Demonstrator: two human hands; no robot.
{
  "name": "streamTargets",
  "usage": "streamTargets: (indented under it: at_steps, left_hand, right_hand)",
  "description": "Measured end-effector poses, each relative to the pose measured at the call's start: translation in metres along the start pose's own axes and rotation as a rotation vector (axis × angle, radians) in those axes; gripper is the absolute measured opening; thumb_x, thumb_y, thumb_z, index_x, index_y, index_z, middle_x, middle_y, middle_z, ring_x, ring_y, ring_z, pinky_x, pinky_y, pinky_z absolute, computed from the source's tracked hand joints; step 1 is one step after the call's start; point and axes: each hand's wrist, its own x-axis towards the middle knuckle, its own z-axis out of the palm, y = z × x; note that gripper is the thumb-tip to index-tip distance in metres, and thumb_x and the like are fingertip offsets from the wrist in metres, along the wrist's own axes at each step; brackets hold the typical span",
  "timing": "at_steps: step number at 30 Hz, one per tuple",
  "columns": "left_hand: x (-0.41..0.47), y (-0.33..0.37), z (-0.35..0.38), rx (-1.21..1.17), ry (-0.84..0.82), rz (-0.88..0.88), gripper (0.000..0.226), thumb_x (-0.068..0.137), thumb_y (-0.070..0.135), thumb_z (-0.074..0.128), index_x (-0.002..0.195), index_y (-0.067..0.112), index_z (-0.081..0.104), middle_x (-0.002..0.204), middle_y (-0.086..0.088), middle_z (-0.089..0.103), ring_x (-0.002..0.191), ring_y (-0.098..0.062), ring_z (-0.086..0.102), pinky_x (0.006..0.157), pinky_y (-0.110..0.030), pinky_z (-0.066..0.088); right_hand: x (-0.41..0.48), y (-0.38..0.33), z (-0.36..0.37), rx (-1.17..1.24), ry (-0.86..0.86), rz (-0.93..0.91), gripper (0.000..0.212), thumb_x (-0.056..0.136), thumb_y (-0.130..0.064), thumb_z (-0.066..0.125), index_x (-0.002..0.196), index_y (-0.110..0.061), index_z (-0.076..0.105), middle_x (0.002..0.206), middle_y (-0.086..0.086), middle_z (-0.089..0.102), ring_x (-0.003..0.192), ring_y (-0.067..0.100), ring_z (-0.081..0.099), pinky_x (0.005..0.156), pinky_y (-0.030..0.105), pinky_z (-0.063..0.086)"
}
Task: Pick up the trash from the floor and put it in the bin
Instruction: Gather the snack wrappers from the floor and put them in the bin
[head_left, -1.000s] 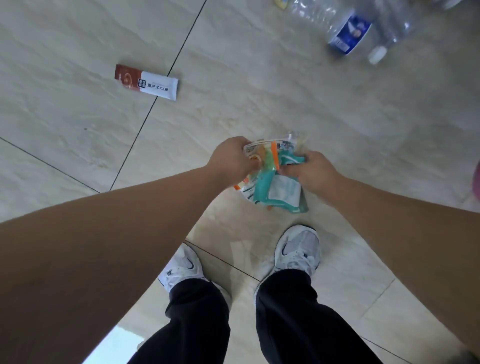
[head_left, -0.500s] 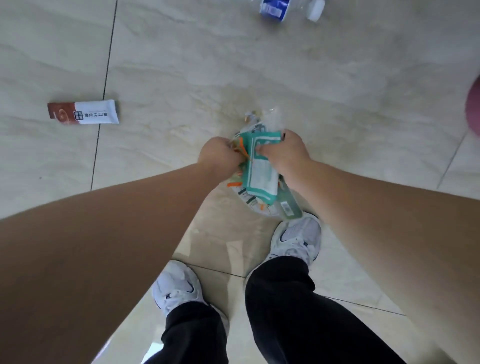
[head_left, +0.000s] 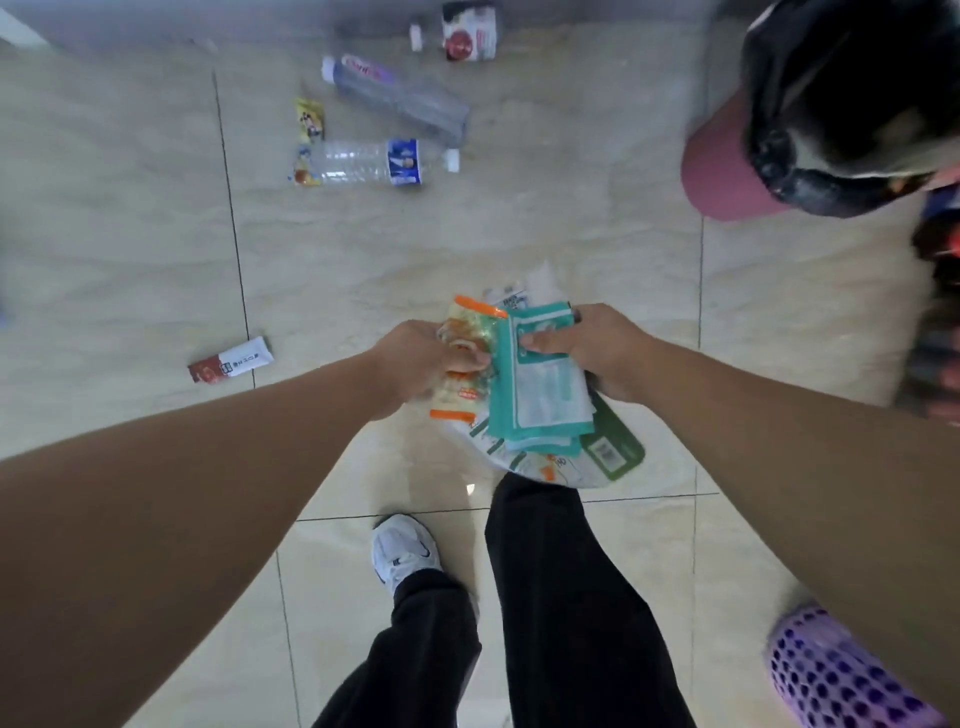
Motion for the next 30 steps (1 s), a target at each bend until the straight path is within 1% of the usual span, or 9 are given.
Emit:
streamTargets:
  at_steps: [1,3,8,12,15,18,23,27,30]
  left_hand:
    - [-0.016,0.013,0.004,0.006,-0.007,0.004,0.031,0.073,0.024,0.087,0.097,0.009,0.076,0.106,-0.018,0.077,0.100,-0.035,0.071,0.089,-0.041,0.050]
    - [-0.048,0.037,0.013,0.008,-0.012,0.017,0.033,0.074,0.019,0.086,0.102,0.005,0.075,0.104,-0.018,0.078,0.106,-0.040,0.070,0.102,-0.055,0.049]
    - [-0.102,0.097,0.038,0.060,-0.025,0.026,0.032,0.075,0.017,0.085,0.104,0.006,0.074,0.101,-0.012,0.079,0.104,-0.038,0.072,0.102,-0.060,0.048]
    - [-0.121,0.140,0.070,0.015,-0.024,0.043,0.040,0.070,0.015,0.088,0.106,0.004,0.074,0.104,-0.016,0.078,0.109,-0.042,0.069,0.104,-0.062,0.045]
    - [-0.130,0.173,0.098,0.012,-0.023,0.045,0.036,0.071,0.012,0.088,0.104,0.005,0.074,0.101,-0.016,0.079,0.101,-0.038,0.073,0.099,-0.059,0.051]
    - [-0.131,0.209,0.126,0.017,-0.022,0.054,0.031,0.073,0.010,0.086,0.101,0.006,0.074,0.096,-0.014,0.080,0.090,-0.032,0.077,0.091,-0.054,0.057]
    - [-0.118,0.268,0.171,0.069,-0.026,0.064,0.038,0.072,0.016,0.088,0.105,0.004,0.073,0.093,-0.013,0.080,0.085,-0.030,0.078,0.085,-0.050,0.060]
    - [-0.094,0.310,0.197,0.152,-0.012,0.082,0.029,0.074,0.025,0.087,0.095,0.010,0.075,0.088,-0.007,0.081,0.078,-0.025,0.079,0.082,-0.045,0.062]
    - [-0.071,0.342,0.210,0.233,0.004,0.098,0.032,0.072,0.033,0.088,0.095,0.014,0.075,0.082,-0.001,0.081,0.074,-0.022,0.079,0.079,-0.044,0.063]
  right_hand:
    - [-0.018,-0.006,-0.008,0.041,-0.014,0.003,0.026,0.073,-0.005,0.084,0.095,-0.002,0.072,0.094,0.016,0.079,0.081,0.031,0.077,0.071,0.048,0.064]
    - [-0.052,-0.018,-0.024,0.104,-0.050,-0.010,0.023,0.073,-0.005,0.083,0.093,-0.001,0.072,0.091,0.015,0.079,0.080,0.031,0.077,0.064,0.044,0.064]
    - [-0.119,-0.041,-0.073,0.154,-0.097,-0.058,0.020,0.079,-0.002,0.078,0.097,-0.002,0.070,0.091,0.013,0.080,0.085,0.030,0.077,0.064,0.040,0.063]
    - [-0.150,-0.047,-0.125,0.132,-0.112,-0.072,0.026,0.081,-0.004,0.078,0.104,0.001,0.068,0.098,0.015,0.079,0.089,0.031,0.077,0.069,0.041,0.063]
    - [-0.167,-0.049,-0.170,0.070,-0.126,-0.067,0.034,0.081,-0.007,0.078,0.112,0.001,0.066,0.103,0.016,0.078,0.095,0.033,0.075,0.086,0.049,0.059]
    - [-0.178,-0.049,-0.213,-0.003,-0.072,-0.091,0.026,0.080,-0.014,0.080,0.105,-0.010,0.072,0.099,0.011,0.079,0.095,0.031,0.075,0.094,0.053,0.056]
    - [-0.189,-0.061,-0.270,-0.091,0.100,-0.111,0.018,0.083,-0.030,0.079,0.098,-0.021,0.075,0.091,0.001,0.080,0.085,0.024,0.076,0.093,0.048,0.056]
    - [-0.181,-0.082,-0.304,-0.031,0.209,-0.056,0.023,0.081,-0.028,0.080,0.101,-0.019,0.075,0.099,0.005,0.079,0.090,0.029,0.075,0.094,0.051,0.056]
    - [-0.169,-0.095,-0.327,0.012,0.276,-0.017,0.021,0.081,-0.028,0.080,0.097,-0.017,0.073,0.097,0.008,0.078,0.089,0.031,0.075,0.093,0.052,0.056]
